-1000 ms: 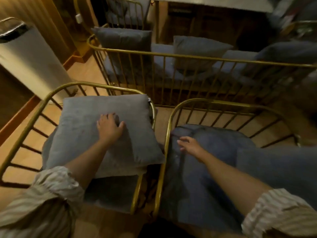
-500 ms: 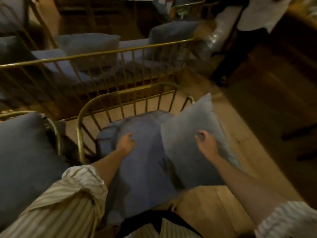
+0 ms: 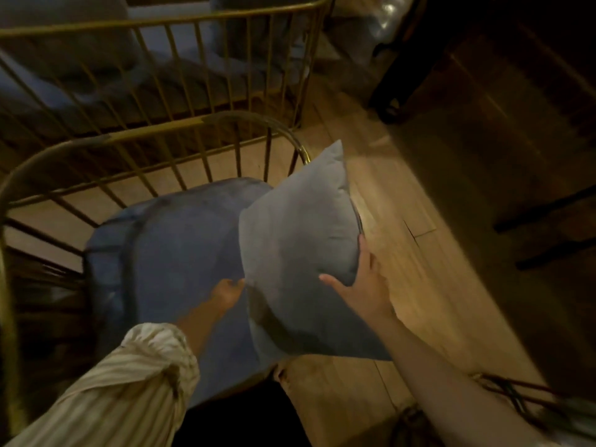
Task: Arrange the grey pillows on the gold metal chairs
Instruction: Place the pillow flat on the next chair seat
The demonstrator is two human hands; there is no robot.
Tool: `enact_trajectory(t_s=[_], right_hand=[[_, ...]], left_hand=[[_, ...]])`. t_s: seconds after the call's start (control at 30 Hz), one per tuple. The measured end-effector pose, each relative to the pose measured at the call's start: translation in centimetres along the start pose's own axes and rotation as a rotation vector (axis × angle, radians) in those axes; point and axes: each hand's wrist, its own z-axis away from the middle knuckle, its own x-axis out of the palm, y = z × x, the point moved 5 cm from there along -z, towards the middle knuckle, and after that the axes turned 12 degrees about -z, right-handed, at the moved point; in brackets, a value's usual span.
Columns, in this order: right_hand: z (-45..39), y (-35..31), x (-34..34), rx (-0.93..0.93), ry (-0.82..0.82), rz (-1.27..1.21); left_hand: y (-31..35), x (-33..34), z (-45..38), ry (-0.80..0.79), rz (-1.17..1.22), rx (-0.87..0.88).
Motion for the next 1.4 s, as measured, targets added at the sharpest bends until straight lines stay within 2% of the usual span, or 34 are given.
enact_trajectory(t_s=[0.13, 0.23, 0.37, 0.4, 0.43, 0.57, 0.7, 0.83, 0.93, 1.03, 1.23, 1.4], right_hand=[[-0.7, 0.5, -0.4, -0.047, 0.099, 0.069], [-1.2, 1.4, -0.3, -0.061, 0.100, 0.031], [-1.9, 2.2, 0.1, -0.071, 0.081, -0.077], [-2.0, 2.2, 0.1, -0.089, 0.084, -0.108], [-2.0, 2.2, 0.0, -0.111, 0.091, -0.137], [-2.3, 2.1, -0.9, -0.151, 0.092, -0.271], [-2.7, 0.1, -1.2, -0.151, 0.047, -0.404], [-3.0, -2.8, 0.8, -0.157, -0.063, -0.478], [-3.6, -4.2, 4.0, -0.068, -0.202, -0.518], [-4.2, -4.6, 7.1, 0.013, -0.317, -0.520], [-4.2, -2.2, 13.8, 0.146, -0.484, -0.572], [-3.2, 2.0, 19.1, 0.291, -0.550, -0.616]], left_hand=[[-1.0, 2.9, -3.4, 0.048, 0.176, -0.085], [-1.9, 5.7, -6.2, -0.006, 0.394, -0.173], [-7.1, 10.3, -17.6, 0.017, 0.644, 0.009], [-7.7, 10.9, -18.3, 0.029, 0.708, 0.059], [-7.4, 10.7, -16.9, 0.015, 0.745, 0.089], [-2.6, 6.5, -5.0, 0.014, 0.761, 0.018], [-5.4, 3.8, -2.1, 0.118, 0.816, -0.097], [-5.9, -1.3, 4.7, 0.210, 0.801, -0.187], [-8.7, -4.9, 5.5, 0.223, 0.895, -0.158], [-14.5, -7.3, 2.1, 0.235, 0.931, -0.121], [-18.0, -9.0, 5.8, 0.369, 0.801, -0.167], [-21.4, -8.0, 4.7, 0.386, 0.722, -0.268]])
